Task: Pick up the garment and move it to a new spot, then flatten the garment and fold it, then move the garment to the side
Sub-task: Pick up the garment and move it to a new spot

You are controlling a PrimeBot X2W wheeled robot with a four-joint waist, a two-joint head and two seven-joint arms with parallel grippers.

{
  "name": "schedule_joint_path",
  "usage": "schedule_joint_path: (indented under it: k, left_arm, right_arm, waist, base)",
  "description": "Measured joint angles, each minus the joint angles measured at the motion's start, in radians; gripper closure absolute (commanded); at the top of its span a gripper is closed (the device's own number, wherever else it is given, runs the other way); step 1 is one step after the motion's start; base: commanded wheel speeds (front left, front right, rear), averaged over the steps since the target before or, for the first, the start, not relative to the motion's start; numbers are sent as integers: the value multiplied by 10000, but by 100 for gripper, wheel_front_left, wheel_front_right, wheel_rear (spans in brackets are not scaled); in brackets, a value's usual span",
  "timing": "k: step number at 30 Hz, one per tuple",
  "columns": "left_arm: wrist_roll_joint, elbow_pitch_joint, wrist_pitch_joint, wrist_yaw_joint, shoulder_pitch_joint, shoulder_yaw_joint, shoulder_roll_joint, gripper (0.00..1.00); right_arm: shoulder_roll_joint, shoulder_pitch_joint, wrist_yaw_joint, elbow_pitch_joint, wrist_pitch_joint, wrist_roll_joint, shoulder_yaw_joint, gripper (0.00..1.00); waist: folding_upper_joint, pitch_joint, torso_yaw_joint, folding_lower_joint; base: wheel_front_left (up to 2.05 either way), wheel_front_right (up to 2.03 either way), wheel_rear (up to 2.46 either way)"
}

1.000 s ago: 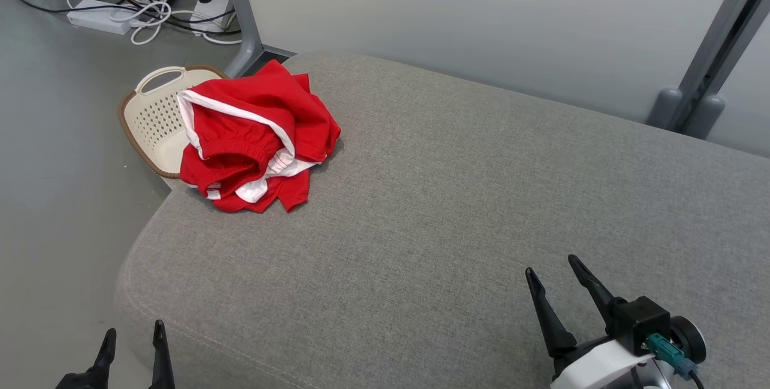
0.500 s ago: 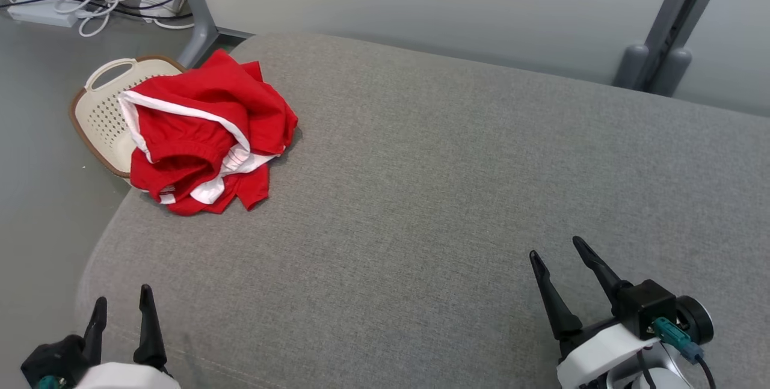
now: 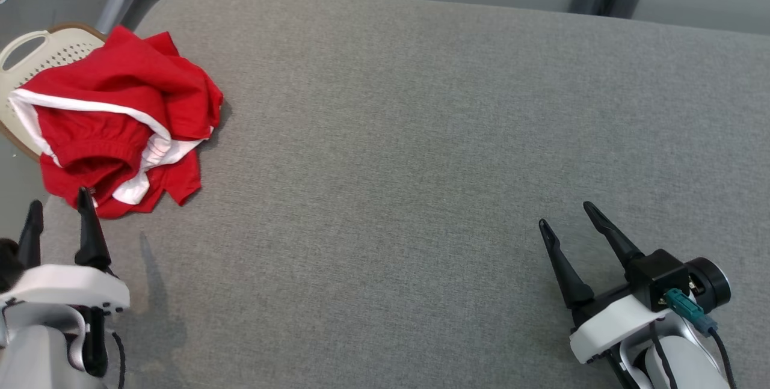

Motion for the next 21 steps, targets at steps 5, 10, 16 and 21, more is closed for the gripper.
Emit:
schedule_joint_path:
  k: [5, 10, 16, 21]
  left_arm:
    - [-35, 738, 0, -19, -976, 84, 504, 0]
    - [-249, 1996, 0, -33, -2093, 180, 1106, 0]
    - [-734, 3471, 178, -94, -3023, 119, 1768, 0]
    - [-972, 4084, 221, -100, -3503, -261, 2138, 0]
  right_arm:
    - [-48, -202, 0, -23, 0, 0, 157, 0]
    - [-42, -395, 0, -50, 0, 0, 322, 0]
    - [-81, -473, 0, -40, 0, -23, 257, 0]
    - [-104, -477, 0, -61, 0, -48, 196, 0]
  waist:
    - [0, 299, -347, 0]
    - [0, 605, -895, 0]
    - [0, 778, -1369, 0]
    - [0, 850, -1727, 0]
  base:
    - [0, 0, 0]
    - [0, 0, 0]
    - [0, 0, 0]
    - [0, 0, 0]
